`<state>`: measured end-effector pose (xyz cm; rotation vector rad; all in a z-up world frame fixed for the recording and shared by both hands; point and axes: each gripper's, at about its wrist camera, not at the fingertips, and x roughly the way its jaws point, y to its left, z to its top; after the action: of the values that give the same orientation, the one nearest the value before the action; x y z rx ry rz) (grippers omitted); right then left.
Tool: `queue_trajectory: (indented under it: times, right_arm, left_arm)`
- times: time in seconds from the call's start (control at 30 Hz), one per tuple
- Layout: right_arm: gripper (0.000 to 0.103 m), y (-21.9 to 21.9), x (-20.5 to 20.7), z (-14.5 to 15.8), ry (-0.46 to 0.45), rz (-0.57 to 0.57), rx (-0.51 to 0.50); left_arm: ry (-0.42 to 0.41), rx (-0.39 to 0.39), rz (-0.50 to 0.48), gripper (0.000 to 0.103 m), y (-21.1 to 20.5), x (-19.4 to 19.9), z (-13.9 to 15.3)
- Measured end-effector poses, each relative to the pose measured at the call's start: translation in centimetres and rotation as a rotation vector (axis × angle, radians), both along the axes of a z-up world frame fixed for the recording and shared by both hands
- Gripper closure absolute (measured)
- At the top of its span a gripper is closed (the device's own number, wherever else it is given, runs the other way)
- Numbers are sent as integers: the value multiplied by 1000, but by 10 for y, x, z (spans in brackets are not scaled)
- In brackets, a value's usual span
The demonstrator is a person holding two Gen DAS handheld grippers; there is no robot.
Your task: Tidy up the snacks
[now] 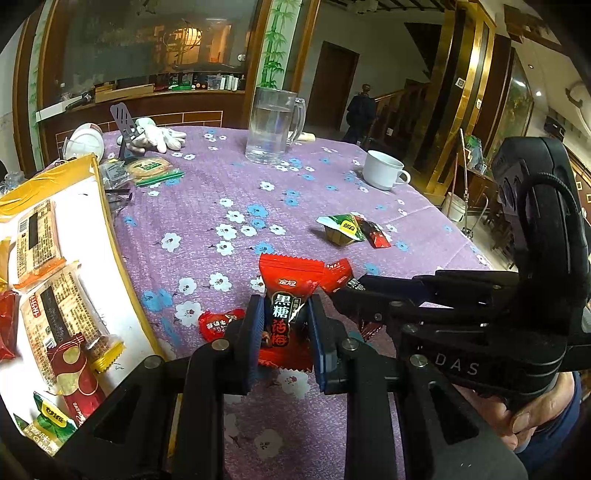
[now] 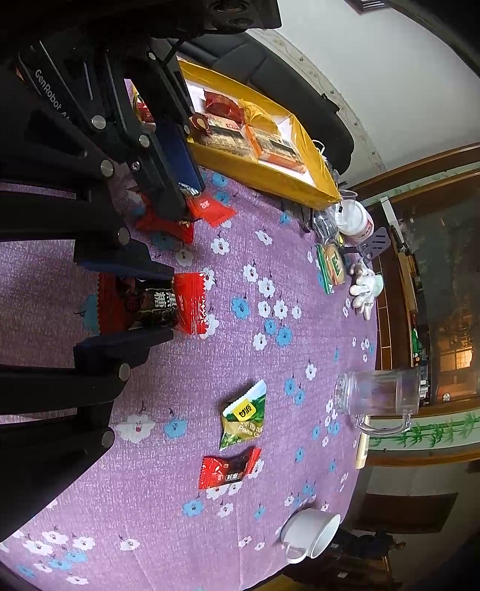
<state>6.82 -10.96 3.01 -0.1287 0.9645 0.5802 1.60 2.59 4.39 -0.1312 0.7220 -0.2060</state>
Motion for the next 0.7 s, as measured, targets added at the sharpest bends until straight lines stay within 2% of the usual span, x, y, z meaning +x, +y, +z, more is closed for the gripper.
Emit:
queue_trajectory:
  times: [0.7]
  right_arm:
    - [76, 1, -2, 0, 10, 6, 13]
  left_arm:
    - [4, -12, -2, 83, 2, -1, 1]
